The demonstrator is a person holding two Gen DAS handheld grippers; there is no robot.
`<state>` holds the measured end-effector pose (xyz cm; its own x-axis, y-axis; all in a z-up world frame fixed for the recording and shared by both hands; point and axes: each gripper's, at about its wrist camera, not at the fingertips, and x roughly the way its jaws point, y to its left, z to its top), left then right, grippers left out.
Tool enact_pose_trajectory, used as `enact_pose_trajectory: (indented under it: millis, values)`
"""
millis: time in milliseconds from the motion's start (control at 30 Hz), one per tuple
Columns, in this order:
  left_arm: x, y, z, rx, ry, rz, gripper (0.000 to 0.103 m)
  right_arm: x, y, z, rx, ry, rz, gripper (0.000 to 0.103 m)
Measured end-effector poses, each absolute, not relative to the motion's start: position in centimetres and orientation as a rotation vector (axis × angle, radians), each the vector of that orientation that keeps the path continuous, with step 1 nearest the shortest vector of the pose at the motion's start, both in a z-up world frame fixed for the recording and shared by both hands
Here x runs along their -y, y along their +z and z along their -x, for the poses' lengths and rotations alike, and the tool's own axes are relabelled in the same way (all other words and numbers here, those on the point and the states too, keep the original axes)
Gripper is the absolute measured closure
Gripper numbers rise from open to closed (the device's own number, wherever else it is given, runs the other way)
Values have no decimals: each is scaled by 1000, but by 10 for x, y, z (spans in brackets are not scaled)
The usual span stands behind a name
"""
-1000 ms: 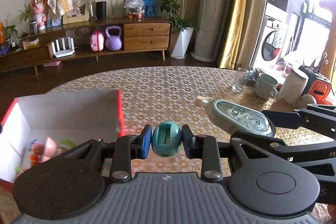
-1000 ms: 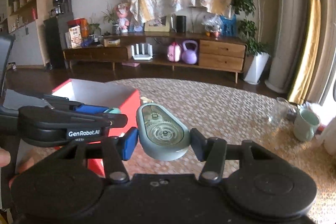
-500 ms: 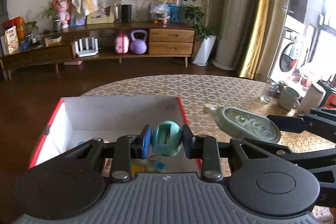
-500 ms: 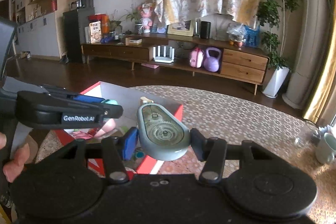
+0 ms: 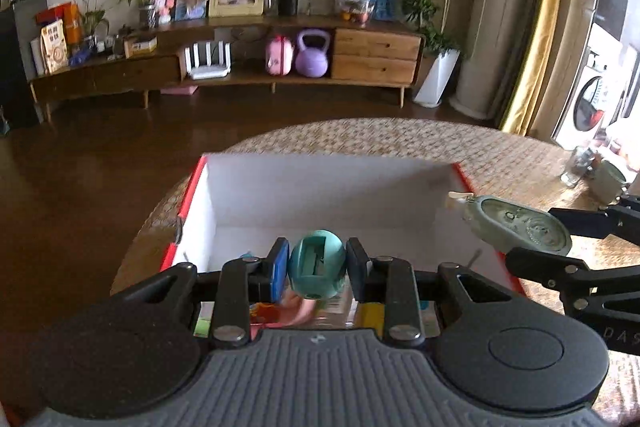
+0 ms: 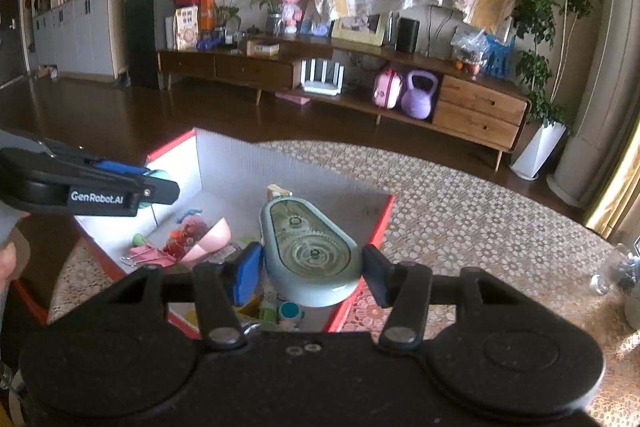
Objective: Organize rigid objects
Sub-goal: 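Carry the teal object and tape dispenser into the red box and open both tools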
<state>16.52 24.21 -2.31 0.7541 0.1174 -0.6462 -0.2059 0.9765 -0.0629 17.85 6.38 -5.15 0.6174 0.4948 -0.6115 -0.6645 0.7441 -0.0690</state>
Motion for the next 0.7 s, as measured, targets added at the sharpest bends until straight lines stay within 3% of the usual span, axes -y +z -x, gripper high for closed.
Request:
enact_pose_trajectory:
  millis: [700]
  values:
    - [-271,-88,-211,-904,192,67,73,-128,-113,-199,-750,680,454,50]
